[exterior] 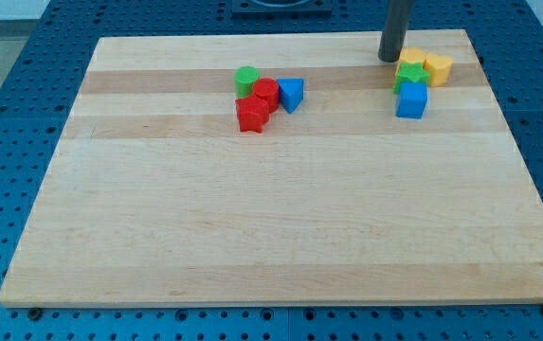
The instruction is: Push the blue cube below the yellow heart
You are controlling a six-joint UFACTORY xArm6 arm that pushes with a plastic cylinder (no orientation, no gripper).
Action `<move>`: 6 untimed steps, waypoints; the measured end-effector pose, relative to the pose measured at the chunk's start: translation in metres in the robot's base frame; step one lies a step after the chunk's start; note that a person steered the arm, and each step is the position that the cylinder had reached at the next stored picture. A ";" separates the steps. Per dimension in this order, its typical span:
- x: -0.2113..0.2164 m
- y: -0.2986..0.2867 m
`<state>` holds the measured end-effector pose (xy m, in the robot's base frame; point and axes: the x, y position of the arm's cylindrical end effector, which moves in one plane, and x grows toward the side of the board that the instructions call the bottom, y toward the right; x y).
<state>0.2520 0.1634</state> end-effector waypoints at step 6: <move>0.093 0.025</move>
